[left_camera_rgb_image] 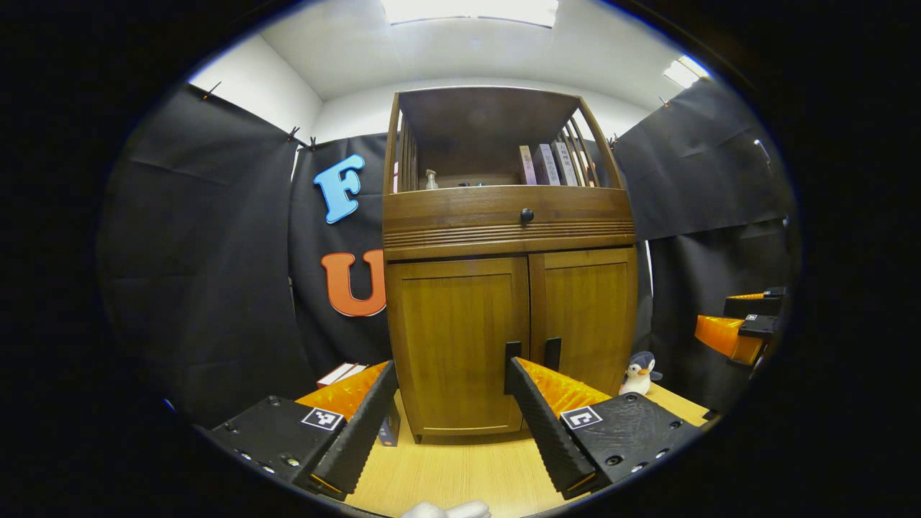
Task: Open the right door of the double-door shoe cabinet with the right hand, and open the left door with the left hand.
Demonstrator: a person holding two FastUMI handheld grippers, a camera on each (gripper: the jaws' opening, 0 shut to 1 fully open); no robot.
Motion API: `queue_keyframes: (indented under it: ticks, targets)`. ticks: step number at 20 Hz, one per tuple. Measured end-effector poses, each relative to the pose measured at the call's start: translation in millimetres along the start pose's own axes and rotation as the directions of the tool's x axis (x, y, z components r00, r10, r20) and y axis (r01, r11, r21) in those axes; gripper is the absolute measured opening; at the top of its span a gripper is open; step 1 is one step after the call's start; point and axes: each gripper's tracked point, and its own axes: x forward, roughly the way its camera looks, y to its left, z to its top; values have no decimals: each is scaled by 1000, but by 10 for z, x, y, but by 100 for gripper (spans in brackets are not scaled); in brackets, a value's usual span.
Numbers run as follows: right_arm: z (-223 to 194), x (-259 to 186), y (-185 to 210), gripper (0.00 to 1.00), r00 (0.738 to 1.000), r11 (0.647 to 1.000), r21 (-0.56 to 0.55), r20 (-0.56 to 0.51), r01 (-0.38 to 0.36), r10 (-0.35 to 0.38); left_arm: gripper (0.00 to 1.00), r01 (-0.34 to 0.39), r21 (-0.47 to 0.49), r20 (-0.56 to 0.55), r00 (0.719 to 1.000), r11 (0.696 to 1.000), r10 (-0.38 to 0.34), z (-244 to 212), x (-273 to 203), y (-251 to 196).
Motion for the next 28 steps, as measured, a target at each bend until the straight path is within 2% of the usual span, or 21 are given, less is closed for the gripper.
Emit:
queue_keyframes:
  ticks: [6,13,16,21,28]
  targets:
    - [7,47,-123,100,1000,1000,7,-3,13,-13,94,-7,2,-16,1000,1000,7,-114,187,-59]
    - [-67,369,-118,100,1000,1000,2,-3,30,-30,95,18,-3,-1,1000,1000,-18,-53,242,-191]
    - [-160,609,51,100,1000,1000,-20,-1,11,-11,96,27,-13,3,1000,1000,-27,-13,208,-172]
    - [-395,1162,449,100,999,999,-27,-12,-47,47,96,-8,-40,7,1000,999,8,50,140,49]
    - [-631,1996,934,100,995,996,13,-45,-88,89,96,-75,3,-3,997,997,75,77,34,388]
